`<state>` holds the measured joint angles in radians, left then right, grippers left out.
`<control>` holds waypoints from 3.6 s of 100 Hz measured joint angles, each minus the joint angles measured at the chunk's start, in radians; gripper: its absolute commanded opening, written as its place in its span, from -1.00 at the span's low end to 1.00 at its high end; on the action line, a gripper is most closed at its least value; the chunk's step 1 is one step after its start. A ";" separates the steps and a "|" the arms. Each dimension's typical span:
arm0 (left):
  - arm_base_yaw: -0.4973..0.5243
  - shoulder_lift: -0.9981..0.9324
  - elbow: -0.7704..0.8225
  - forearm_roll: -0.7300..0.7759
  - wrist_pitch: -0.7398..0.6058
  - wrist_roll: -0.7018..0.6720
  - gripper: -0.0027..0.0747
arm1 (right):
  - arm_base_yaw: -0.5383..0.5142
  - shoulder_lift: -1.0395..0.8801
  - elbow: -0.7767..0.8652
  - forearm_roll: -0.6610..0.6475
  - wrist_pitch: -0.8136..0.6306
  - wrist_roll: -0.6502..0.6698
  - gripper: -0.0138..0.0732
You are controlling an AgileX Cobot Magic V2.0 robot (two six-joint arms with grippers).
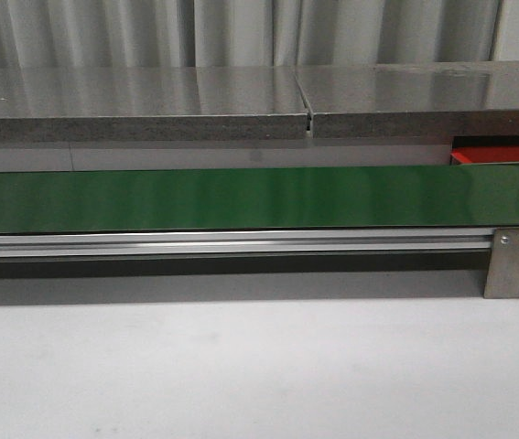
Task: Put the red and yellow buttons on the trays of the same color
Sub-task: 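Move the left gripper back over the remaining push buttons, then grasp a red push button from the cluster with the left gripper, then lower the red button onto the belt start and open the left gripper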
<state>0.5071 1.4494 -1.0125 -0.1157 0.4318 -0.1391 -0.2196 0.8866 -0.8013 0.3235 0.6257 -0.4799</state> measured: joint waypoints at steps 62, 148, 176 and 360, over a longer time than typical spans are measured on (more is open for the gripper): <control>0.040 0.250 -0.014 -0.021 -0.077 -0.002 0.48 | 0.000 0.000 0.000 0.000 0.000 0.000 -0.84; 0.040 0.408 -0.179 -0.023 0.022 -0.002 0.48 | 0.000 0.000 0.000 0.000 0.000 0.000 -0.84; 0.040 0.435 -0.179 -0.023 0.020 -0.002 0.48 | 0.000 0.000 0.000 0.000 0.000 0.000 -0.84; -0.218 0.324 -0.379 0.003 0.327 0.129 -0.98 | 0.000 0.000 0.000 0.000 0.000 0.000 -0.84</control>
<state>0.2892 1.7739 -1.3912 -0.1124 0.7588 -0.0106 -0.2196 0.8866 -0.8013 0.3235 0.6257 -0.4799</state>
